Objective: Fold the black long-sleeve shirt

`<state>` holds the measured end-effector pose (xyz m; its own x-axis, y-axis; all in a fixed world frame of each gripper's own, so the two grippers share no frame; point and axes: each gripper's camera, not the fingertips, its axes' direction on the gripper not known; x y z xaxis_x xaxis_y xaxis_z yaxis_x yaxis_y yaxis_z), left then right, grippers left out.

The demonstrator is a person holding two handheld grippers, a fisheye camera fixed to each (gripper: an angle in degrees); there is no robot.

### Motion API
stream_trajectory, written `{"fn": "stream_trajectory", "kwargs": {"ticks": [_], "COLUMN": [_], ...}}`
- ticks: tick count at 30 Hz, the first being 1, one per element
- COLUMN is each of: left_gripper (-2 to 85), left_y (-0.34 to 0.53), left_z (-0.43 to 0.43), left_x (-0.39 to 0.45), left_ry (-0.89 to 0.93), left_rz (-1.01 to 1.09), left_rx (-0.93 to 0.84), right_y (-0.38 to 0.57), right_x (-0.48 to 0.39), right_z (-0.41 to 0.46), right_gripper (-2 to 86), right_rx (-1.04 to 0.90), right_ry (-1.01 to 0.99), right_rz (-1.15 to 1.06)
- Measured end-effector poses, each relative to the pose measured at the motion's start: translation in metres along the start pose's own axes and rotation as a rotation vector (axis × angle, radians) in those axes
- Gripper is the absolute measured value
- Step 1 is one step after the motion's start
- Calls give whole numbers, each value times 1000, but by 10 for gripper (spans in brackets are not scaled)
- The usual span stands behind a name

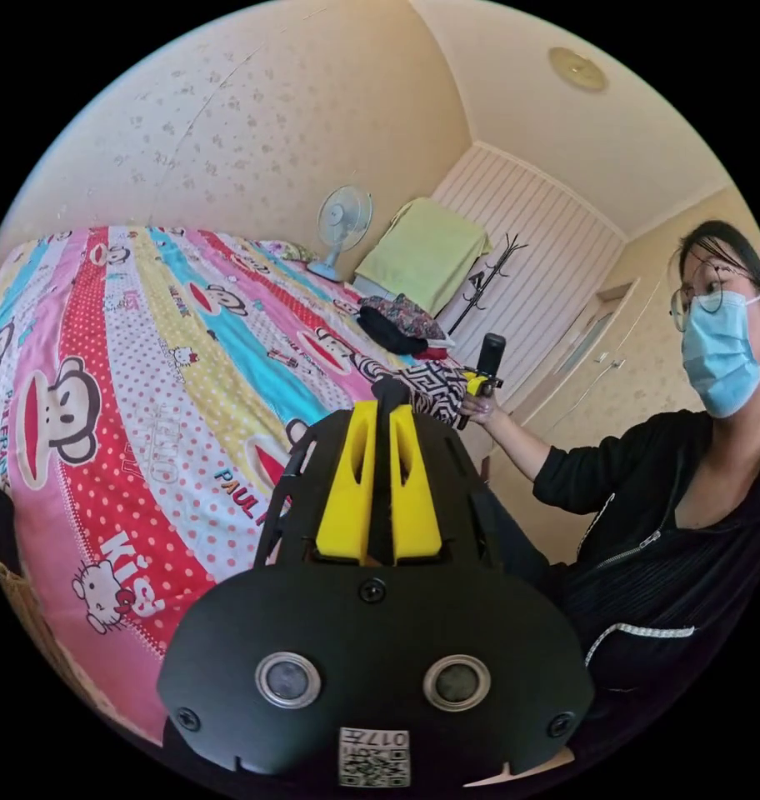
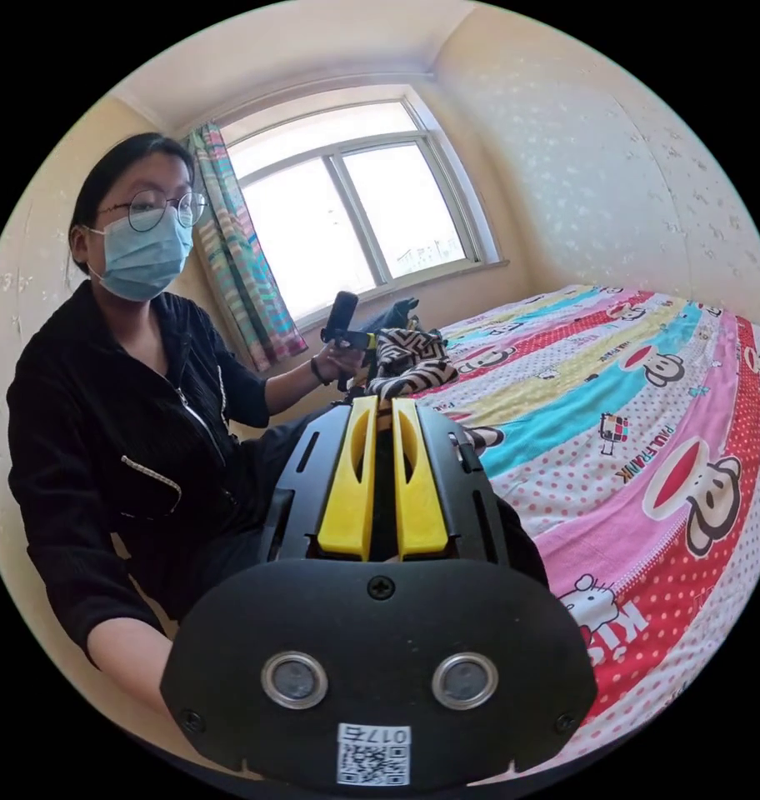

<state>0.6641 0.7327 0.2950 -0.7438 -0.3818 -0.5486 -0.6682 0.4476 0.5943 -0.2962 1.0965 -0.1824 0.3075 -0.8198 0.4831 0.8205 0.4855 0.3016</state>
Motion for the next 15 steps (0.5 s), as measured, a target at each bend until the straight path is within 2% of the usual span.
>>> {"fn": "stream_trajectory", "kwargs": {"ticks": [3, 8, 13, 15], "left_gripper": [6, 4, 3, 3], "left_y": [2, 3, -4, -10], "left_z": [-22, -60, -119, -133], "left_x": [30, 66, 105, 117], "left_ry": [-28, 12, 151, 188], "left_rz": [77, 172, 301, 338], "left_rx": [33, 96, 242, 259], "right_y": [5, 25, 43, 45], "right_x": [-1, -13, -22, -24], "right_z": [11, 17, -4, -11], "right_gripper": [87, 125, 116, 104], "right_rx": [-68, -43, 112, 179], "right_ry": [-5, 85, 66, -44], "right_rz": [-20, -59, -65, -95]}}
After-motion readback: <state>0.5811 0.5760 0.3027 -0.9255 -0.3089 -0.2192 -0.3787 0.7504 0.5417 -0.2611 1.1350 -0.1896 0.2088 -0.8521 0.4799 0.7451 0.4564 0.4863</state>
